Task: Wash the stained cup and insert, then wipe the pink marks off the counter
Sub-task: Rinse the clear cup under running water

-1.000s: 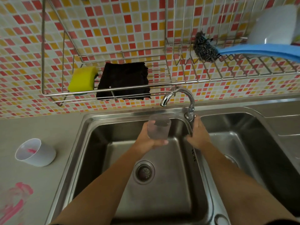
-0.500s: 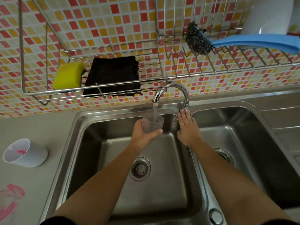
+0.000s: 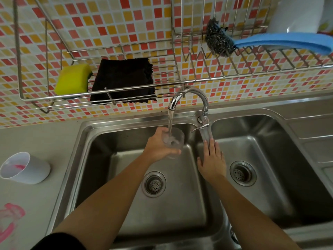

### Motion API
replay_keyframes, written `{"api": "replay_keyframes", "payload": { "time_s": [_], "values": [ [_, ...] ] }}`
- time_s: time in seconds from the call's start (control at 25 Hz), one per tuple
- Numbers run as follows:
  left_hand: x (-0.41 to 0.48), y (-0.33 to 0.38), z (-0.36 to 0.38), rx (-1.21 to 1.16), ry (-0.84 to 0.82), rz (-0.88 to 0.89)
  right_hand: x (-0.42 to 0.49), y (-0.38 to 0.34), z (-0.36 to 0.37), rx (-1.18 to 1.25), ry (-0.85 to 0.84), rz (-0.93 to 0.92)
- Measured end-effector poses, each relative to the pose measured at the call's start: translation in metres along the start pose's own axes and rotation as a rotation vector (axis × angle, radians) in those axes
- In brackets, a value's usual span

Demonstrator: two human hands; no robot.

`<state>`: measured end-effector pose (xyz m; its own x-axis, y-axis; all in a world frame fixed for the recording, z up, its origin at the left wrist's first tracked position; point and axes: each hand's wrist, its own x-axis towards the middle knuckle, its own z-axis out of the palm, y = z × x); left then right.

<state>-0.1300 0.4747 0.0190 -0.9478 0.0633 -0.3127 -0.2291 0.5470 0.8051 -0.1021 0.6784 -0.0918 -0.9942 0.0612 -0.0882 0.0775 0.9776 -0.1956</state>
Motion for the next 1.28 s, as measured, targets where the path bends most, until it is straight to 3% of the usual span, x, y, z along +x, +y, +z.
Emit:
{"api": "replay_keyframes", "payload": {
  "time_s": [0.68,0.8,0.88,0.96,1.16,1.28],
  "values": [
    [0.0,0.006,-0.008,-0.035,-0.09,0.105,-0.001,0.002,0.0,0.023,0.003,-0.023],
    [0.001,0.006,-0.007,-0.047,-0.107,0.109,-0.001,0.001,-0.003,0.199,0.075,0.003],
    [0.001,0.006,-0.009,-0.061,-0.098,0.11,0.007,0.002,-0.011,0.417,0.204,0.033],
    [0.001,0.006,-0.012,-0.075,-0.088,0.105,0.02,0.002,-0.022,0.473,0.314,-0.002],
    [-0.007,-0.004,-0.016,-0.41,-0.19,0.043,0.062,-0.011,-0.043,0.141,0.163,-0.356],
    [-0.01,-0.014,-0.018,-0.475,-0.177,0.022,0.078,-0.022,-0.048,-0.016,-0.001,-0.383]
  ]
}}
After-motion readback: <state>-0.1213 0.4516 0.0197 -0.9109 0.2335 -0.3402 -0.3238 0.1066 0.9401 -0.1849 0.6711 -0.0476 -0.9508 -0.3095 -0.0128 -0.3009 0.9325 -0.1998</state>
